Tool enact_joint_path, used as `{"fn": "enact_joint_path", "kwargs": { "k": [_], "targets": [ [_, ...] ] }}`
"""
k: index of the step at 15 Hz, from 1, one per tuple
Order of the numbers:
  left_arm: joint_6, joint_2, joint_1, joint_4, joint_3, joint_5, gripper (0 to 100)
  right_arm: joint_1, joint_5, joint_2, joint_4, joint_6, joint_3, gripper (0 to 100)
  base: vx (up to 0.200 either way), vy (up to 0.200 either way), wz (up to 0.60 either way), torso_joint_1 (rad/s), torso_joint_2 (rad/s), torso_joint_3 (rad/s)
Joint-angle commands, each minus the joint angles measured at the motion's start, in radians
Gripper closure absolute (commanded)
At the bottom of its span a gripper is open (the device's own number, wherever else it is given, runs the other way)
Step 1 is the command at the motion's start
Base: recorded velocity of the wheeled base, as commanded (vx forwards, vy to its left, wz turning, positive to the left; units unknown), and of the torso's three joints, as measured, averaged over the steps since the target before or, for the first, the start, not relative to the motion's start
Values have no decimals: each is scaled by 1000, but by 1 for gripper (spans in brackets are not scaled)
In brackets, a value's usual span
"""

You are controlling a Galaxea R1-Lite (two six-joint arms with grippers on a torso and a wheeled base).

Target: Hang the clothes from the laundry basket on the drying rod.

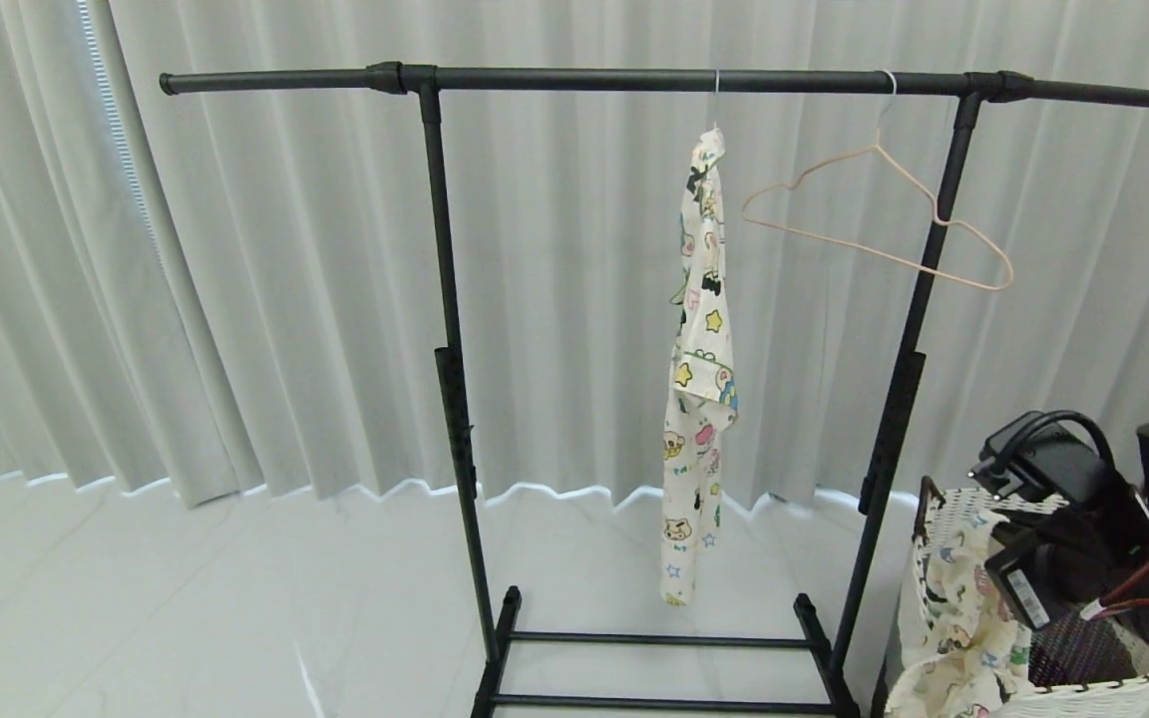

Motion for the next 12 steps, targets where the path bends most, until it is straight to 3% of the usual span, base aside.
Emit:
{"fn": "enact_joint_path", "kwargs": {
  "k": [1, 2, 5, 9, 12],
  "targets": [
    [0, -7, -1, -1, 0, 1, 0, 81, 1, -9, 35, 34, -90, 100, -200, 0, 0, -2, 2, 7],
    [0, -14, -1, -1, 0, 1, 0, 111, 1, -3, 35, 51, -112, 100, -200, 0, 0, 2, -2, 2],
    [1, -37, -23, -1, 0, -9, 0, 234, 2, 45, 34, 161, -188, 100, 0, 0, 0, 0, 0, 0],
    [50, -73, -99, -1, -18, -107, 0, 341, 4, 137, 21, 230, -325, 100, 0, 0, 0, 0, 0, 0],
    [40, 77, -101, -2, -259, -186, 0, 369, 2, 232, -52, 264, -429, 100, 0, 0, 0, 0, 0, 0]
  ]
}}
